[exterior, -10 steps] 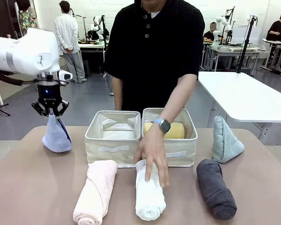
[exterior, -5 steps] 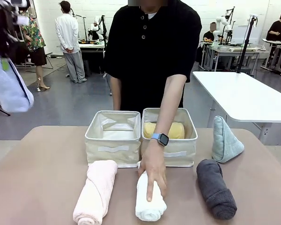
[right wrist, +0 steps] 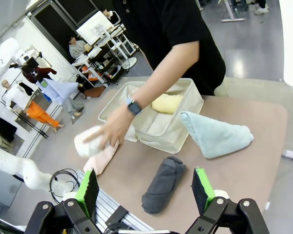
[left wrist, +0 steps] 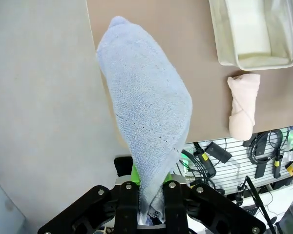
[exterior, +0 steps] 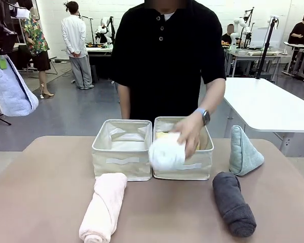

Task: Sort the towels based on their folding style.
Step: Pick up one triangle-folded towel and place it in the left Fabric basket.

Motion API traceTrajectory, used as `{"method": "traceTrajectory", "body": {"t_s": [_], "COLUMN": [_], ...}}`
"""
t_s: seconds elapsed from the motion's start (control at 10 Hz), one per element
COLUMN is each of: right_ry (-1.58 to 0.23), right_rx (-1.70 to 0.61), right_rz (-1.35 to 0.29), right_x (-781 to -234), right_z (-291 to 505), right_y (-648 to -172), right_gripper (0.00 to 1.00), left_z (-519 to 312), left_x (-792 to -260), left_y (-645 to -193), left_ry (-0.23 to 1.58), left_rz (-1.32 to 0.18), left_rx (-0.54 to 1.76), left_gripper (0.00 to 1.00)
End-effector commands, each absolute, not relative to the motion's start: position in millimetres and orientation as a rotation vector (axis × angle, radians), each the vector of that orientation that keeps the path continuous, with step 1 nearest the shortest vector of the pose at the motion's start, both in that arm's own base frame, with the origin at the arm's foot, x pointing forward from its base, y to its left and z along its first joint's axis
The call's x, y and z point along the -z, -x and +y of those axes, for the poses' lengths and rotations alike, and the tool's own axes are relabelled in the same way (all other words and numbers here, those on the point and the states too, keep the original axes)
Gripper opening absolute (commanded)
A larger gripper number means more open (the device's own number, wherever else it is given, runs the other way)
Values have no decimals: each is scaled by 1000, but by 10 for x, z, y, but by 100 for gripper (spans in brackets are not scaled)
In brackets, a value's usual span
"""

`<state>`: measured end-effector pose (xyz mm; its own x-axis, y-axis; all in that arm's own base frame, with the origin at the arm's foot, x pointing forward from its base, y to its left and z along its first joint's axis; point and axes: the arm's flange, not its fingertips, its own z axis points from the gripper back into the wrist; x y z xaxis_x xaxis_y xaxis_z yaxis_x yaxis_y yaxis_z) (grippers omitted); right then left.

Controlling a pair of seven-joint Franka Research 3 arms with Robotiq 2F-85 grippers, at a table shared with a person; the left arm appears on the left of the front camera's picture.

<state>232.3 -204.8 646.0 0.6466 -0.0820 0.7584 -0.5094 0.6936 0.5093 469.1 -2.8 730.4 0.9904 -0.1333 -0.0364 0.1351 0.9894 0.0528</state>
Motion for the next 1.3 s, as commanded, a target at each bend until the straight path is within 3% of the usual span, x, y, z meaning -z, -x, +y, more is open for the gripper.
{"method": "traceTrajectory", "body": {"t_s": [0.0,0.1,0.2,0.4,0.6,1.0,1.2], "right_ry": [-786,-786,-786,-786,-786,-786,-786], "right_rx": [-275,-275,-275,-275,-275,-275,-275], "right_rz": [-850,-850,-850,-850,-850,-850,-850], "right_x": [-6464,-6464,-6464,-6464,-6464,-6464,-6464], "right_z": [-2050,-2050,-2050,-2050,-2050,-2050,-2050], "right_y": [-2328,-2328,-2328,-2328,-2328,-2328,-2328], "right_gripper": [100,100,100,100,100,100,100], "left_z": [-35,-35,-29,-590,-1076,-2022,-2289], "left_x": [-7280,-7280,-7301,-7484,-7608,-7413,-7269], "left_y": [-4656,-4656,-4691,-4621,-4800,-5288,-5296], "left_ry": [-77,-77,-60,-59,-84,-4,8], "left_rz": [14,14,34,-52,-42,47,56], "left_rx": [113,113,131,792,1248,1816,2128], "left_gripper": [0,0,16,16,16,16,16]}}
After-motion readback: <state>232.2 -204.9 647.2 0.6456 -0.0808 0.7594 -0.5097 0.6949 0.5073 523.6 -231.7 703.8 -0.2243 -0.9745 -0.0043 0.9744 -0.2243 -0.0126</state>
